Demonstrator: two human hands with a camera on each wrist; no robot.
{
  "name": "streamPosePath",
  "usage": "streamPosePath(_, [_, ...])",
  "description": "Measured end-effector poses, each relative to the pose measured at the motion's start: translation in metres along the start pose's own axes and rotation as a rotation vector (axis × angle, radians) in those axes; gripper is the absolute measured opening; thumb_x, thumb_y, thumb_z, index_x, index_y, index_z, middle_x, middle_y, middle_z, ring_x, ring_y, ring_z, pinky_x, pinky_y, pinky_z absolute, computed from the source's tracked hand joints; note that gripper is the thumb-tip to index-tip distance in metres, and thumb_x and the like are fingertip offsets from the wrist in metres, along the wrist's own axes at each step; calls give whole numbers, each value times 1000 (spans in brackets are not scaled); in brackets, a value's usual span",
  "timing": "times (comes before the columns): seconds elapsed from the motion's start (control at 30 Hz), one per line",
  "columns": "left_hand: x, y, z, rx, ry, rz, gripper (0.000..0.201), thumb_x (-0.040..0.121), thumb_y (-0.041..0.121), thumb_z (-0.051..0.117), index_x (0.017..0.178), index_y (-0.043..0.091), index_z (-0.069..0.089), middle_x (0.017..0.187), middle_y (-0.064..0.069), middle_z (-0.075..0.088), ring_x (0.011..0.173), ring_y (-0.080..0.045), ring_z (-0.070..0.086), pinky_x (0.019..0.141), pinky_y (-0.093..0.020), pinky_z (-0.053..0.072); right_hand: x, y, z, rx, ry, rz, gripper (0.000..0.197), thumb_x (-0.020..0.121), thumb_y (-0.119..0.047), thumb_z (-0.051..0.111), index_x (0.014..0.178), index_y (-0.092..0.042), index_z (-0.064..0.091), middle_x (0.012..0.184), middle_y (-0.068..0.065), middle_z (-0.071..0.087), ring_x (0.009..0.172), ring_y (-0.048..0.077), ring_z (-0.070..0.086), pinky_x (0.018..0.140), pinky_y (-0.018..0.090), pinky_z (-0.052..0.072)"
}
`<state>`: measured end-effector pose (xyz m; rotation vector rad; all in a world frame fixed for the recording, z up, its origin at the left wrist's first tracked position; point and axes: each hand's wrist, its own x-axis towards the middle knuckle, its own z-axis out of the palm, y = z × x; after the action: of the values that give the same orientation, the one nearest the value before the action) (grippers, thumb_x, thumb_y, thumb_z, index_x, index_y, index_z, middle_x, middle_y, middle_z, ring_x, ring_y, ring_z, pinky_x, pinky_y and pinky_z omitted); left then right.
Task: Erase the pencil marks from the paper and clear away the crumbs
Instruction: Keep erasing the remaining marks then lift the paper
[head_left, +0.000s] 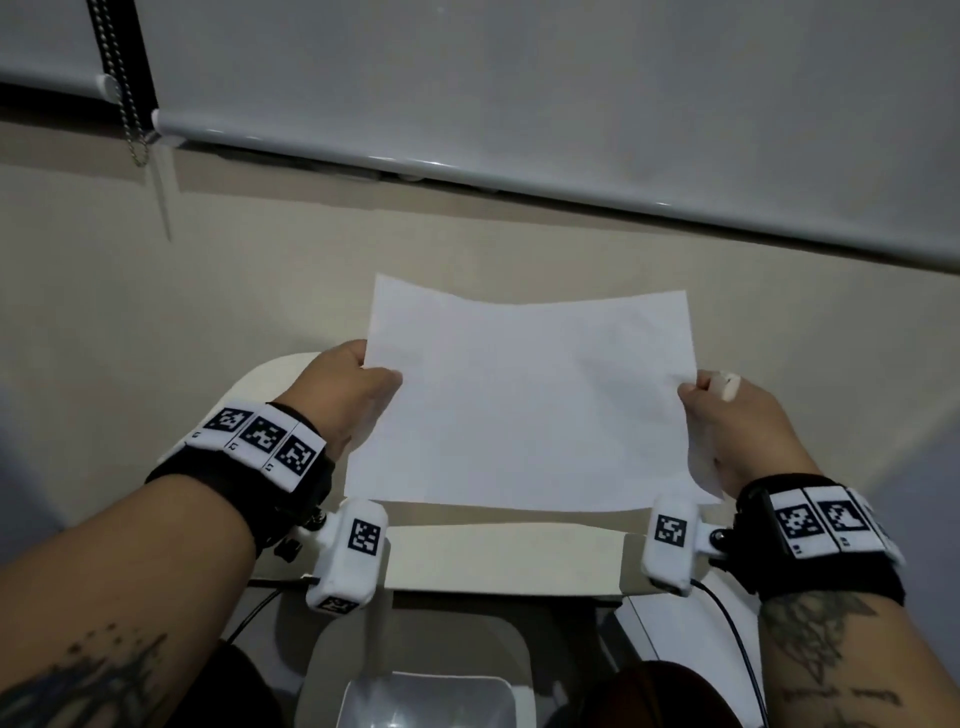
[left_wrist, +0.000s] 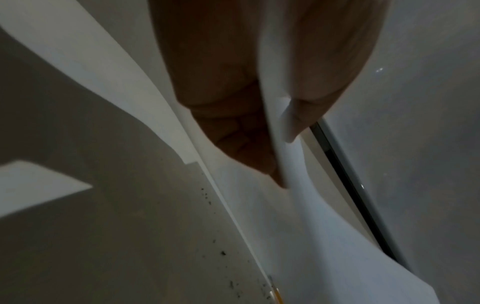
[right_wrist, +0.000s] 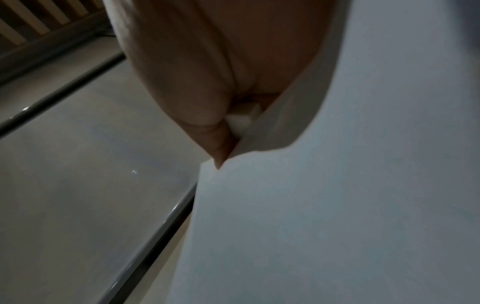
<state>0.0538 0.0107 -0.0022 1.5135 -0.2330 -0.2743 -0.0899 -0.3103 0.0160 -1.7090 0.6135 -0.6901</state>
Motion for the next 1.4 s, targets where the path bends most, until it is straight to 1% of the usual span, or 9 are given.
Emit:
streamPosePath(0.17, [3, -16, -7, 14, -25, -54, 24, 78, -1, 59, 101, -1, 65, 104, -9, 66, 99, -24, 63, 93, -30, 44, 4, 12, -5, -293, -49, 137, 14, 85, -25, 65, 84, -12, 69, 95, 21, 71, 94, 43, 67, 89, 59, 53])
streamPosePath(0.27, [1, -23, -14, 50, -43, -116, 30, 79, 6, 63, 107, -5, 64, 108, -13, 69, 99, -29, 66, 95, -38, 45, -1, 3, -1, -394, -59, 127, 12, 91, -18, 59, 85, -9, 66, 88, 19, 67, 88, 39, 65, 87, 48, 55])
streamPosePath(0.4, [0, -32, -18, 232, -15, -175, 40, 75, 20, 66, 103, -8, 63, 107, -24, 70, 102, -42, 66, 100, -50, 47, -1, -5, 6, -457, 65, 106, 31, 94, -12, 48, 125, -15, 45, 107, 9, 52, 90, 28, 54, 75, 32, 40])
streamPosePath(0.57, [-3, -39, -19, 366, -12, -216, 5, 88, -1, 59, 90, -4, 62, 93, -19, 68, 83, -28, 64, 79, -31, 48, -7, -23, 27, -590, 0, 5, 25, 91, -15, 51, 116, -10, 54, 101, 12, 60, 82, 30, 62, 60, 27, 42])
streamPosePath(0.77, [-5, -29, -15, 735, -51, -192, 21, 81, 16, 74, 98, 10, 63, 93, -5, 69, 82, -18, 64, 67, -25, 47, -44, -41, 71, -527, -367, -20, 14, 90, -30, 69, 99, -21, 63, 76, 3, 68, 53, 11, 63, 56, 23, 50])
streamPosePath(1.0, [-7, -20, 0, 1111, -105, -155, 61, 74, 27, 83, 124, 9, 52, 119, -6, 62, 108, -26, 59, 94, -38, 49, -80, -17, 129, -739, -806, -66, 23, 83, -32, 77, 93, -11, 73, 64, -6, 63, 47, 0, 52, 48, 18, 39])
streamPosePath(1.1, [-8, -16, 1, 1177, -150, -155, 53, 78, 27, 80, 118, 10, 51, 117, -6, 61, 107, -26, 58, 89, -36, 48, -68, -20, 115, -846, -780, -27, 20, 83, -28, 77, 82, -9, 71, 59, -8, 58, 41, -2, 47, 43, 14, 35])
streamPosePath(1.23, [-8, -13, 3, 1218, -186, -169, 43, 81, 27, 78, 105, 12, 46, 109, -6, 59, 98, -25, 56, 81, -33, 45, -40, -23, 84, -1149, -620, 51, 22, 82, -27, 75, 89, -7, 71, 85, 9, 71, 70, 21, 57, 66, 23, 44])
streamPosePath(1.4, [-6, -10, 5, 1317, -219, -186, 45, 82, 32, 76, 103, 13, 41, 97, -2, 56, 91, -23, 54, 77, -32, 42, -54, -30, 96, -890, -719, 23, 17, 81, -26, 78, 87, -10, 74, 64, 2, 64, 53, 13, 54, 51, 19, 44])
